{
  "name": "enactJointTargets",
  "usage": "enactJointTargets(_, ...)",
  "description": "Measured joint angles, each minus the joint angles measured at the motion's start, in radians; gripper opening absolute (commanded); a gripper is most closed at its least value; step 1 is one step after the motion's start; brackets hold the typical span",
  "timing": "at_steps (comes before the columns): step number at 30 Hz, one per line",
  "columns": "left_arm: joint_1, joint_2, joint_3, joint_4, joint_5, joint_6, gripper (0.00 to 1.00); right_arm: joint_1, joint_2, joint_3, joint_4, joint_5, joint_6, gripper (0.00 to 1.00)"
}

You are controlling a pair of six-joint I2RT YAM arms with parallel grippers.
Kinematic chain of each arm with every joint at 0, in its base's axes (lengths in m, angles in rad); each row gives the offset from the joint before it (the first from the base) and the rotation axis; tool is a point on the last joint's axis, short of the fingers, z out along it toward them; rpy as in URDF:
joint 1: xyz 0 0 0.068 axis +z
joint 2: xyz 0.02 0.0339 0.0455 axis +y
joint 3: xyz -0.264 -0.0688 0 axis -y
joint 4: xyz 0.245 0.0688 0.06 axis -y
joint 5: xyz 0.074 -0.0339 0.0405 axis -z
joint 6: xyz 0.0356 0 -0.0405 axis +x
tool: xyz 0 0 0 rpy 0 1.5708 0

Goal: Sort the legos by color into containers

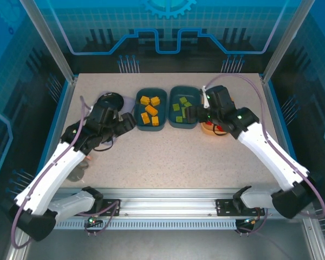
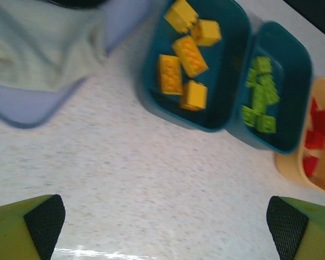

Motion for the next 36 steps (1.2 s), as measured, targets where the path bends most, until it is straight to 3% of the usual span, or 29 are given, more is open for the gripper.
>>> enactJointTargets(8,0.014,-0.209,-0.342,0.172,-0.34,0.142,0.99,-0.159,-0.269,-0.436,0.134,0.111,-0.142,1.0)
enactJointTargets(13,0.054,-0.157,-0.464,0.305,-0.394,0.302,0.99,-0.245,-0.315,-0.684,0.316,0.122,-0.215,1.0)
enactJointTargets(17,0.146,-0.084,-0.554,0.499,-0.349,0.368,0.99,-0.346,-0.278,-0.79,0.487,0.097,-0.24,1.0)
enactJointTargets(23,0.311,0.09,-0.596,0.744,-0.247,0.456,0.99,-0.444,-0.075,-0.799,0.74,0.034,-0.245,1.0)
enactJointTargets(29,0.412,0.315,-0.595,0.999,-0.143,0.569,0.99,-0.473,0.112,-0.781,0.975,-0.049,-0.256,1.0)
enactJointTargets(36,0.468,0.391,-0.605,1.239,-0.042,0.619,0.99,-0.494,0.249,-0.73,1.12,-0.166,-0.285,1.0)
